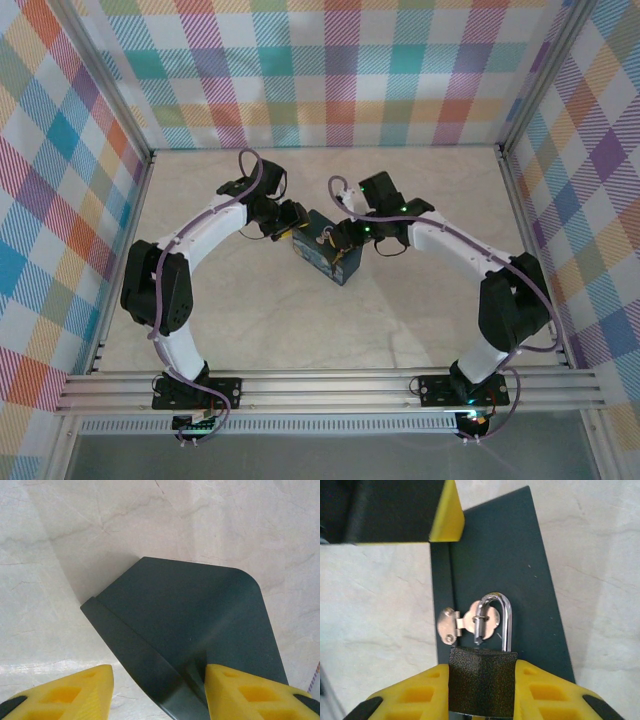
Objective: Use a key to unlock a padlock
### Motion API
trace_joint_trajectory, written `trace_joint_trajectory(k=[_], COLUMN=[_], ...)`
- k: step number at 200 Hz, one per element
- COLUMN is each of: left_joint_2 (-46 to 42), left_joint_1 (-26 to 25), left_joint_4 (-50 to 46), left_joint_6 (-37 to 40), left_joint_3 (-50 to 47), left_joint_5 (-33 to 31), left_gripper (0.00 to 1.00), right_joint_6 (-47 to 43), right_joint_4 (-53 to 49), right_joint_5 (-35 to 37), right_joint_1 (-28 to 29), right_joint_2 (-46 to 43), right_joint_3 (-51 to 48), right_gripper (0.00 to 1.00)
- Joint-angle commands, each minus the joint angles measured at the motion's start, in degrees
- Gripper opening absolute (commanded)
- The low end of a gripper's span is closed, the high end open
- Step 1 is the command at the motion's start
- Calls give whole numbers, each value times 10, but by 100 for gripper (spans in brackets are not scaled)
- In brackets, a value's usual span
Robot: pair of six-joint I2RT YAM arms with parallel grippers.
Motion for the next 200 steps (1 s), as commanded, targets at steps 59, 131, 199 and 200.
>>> trace_joint_trajectory(k=[59,131,199,200], left_joint_2=[-16,-25,-27,-28], left_joint_1=[3,12,31,32], left_joint_4=[-25,-26,-43,-43], left_joint_6=[-4,-16,-4,-4], left_joint_3=[-28,-26,27,27], left_joint_5=[16,12,31,32], left_gripper=[49,51,57,57], right_joint_6=[136,190,193,193], right_joint_4=[116,166,114,114], right_joint_5=[-105,-73,-91,-91], right_joint_1=[-9,-34,-132,-135], right_joint_2=[24,13,-75,-77], right_joint_3=[-8,-26,-81,-84], right_gripper=[16,16,18,18])
